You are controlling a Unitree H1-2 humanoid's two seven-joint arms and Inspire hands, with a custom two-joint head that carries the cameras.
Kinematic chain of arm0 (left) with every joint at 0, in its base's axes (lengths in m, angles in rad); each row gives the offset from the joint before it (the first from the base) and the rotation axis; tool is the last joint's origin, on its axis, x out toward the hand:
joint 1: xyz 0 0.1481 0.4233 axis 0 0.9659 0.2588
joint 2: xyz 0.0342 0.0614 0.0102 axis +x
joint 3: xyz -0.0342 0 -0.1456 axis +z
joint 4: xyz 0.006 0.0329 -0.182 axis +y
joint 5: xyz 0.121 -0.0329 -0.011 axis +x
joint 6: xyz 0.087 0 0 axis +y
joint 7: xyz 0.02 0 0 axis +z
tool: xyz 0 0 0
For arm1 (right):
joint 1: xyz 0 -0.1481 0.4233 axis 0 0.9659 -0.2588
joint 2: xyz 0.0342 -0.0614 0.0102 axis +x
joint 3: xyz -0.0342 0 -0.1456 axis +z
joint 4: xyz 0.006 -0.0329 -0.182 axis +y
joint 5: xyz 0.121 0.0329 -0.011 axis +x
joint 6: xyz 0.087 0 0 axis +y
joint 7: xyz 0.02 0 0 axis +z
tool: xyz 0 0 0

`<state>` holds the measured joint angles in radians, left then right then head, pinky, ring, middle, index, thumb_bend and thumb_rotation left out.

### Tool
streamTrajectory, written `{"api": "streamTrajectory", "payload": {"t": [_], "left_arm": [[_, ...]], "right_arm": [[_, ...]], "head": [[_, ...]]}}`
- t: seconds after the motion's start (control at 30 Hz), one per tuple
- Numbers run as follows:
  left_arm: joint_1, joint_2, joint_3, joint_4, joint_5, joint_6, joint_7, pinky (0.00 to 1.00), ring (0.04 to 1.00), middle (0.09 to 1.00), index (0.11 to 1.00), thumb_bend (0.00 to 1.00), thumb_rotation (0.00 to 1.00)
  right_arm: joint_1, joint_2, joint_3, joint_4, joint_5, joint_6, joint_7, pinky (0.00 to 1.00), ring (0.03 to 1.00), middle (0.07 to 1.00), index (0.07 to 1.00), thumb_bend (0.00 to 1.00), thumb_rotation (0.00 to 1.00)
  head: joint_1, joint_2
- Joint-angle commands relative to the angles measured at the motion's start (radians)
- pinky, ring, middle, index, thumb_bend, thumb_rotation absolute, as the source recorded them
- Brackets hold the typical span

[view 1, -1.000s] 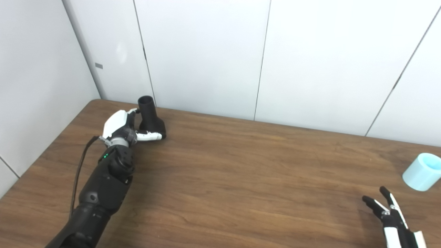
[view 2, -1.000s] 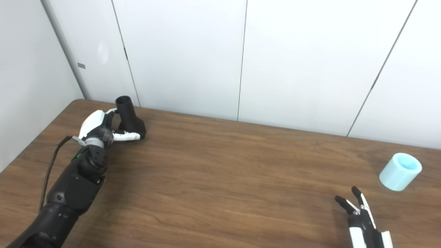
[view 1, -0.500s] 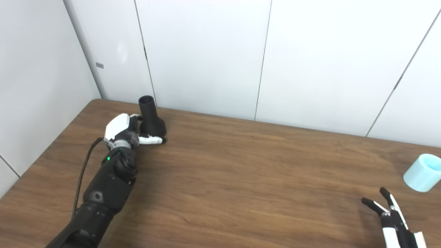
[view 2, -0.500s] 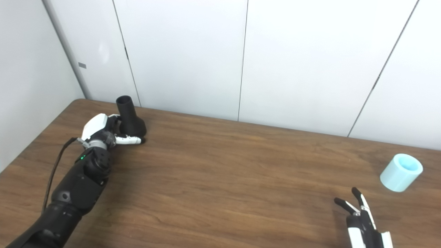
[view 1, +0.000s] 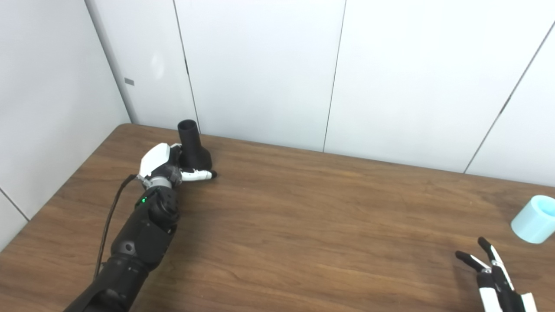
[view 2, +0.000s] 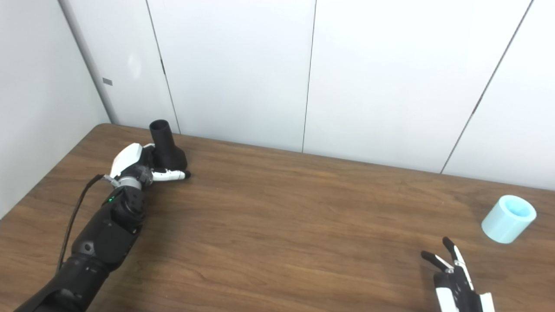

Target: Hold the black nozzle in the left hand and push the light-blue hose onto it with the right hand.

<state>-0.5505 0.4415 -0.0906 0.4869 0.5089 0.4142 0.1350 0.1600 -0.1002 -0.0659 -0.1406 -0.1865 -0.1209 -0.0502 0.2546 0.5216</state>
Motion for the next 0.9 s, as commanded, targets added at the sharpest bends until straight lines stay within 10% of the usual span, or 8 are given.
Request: {"api": "streamTrajectory", "payload": {"t": [0.0,0.63,0.87], "left_arm": [[-0.061,0.019,0.002,-0.006,0.006,-0.026,0.019,1.00,0.950,0.889,0.861,0.97,0.35],[-0.088,0.026,-0.012,0.045,0.006,-0.066,0.039,0.98,0.922,0.854,0.824,0.92,0.30],[-0.083,0.023,0.029,0.063,-0.052,-0.118,0.018,0.53,0.612,0.651,0.725,0.81,0.07]], "right_arm": [[0.034,0.006,0.004,0.027,-0.012,0.009,-0.011,0.97,0.860,0.781,0.929,0.52,1.00],[0.045,0.012,0.002,-0.012,-0.025,0.035,-0.016,0.93,0.848,0.777,0.947,0.36,0.89],[0.047,0.012,0.002,-0.021,-0.022,0.041,-0.013,0.94,0.845,0.774,0.945,0.33,0.88]], "head": [[-0.006,0.009],[-0.009,0.021],[-0.006,0.025]]}}
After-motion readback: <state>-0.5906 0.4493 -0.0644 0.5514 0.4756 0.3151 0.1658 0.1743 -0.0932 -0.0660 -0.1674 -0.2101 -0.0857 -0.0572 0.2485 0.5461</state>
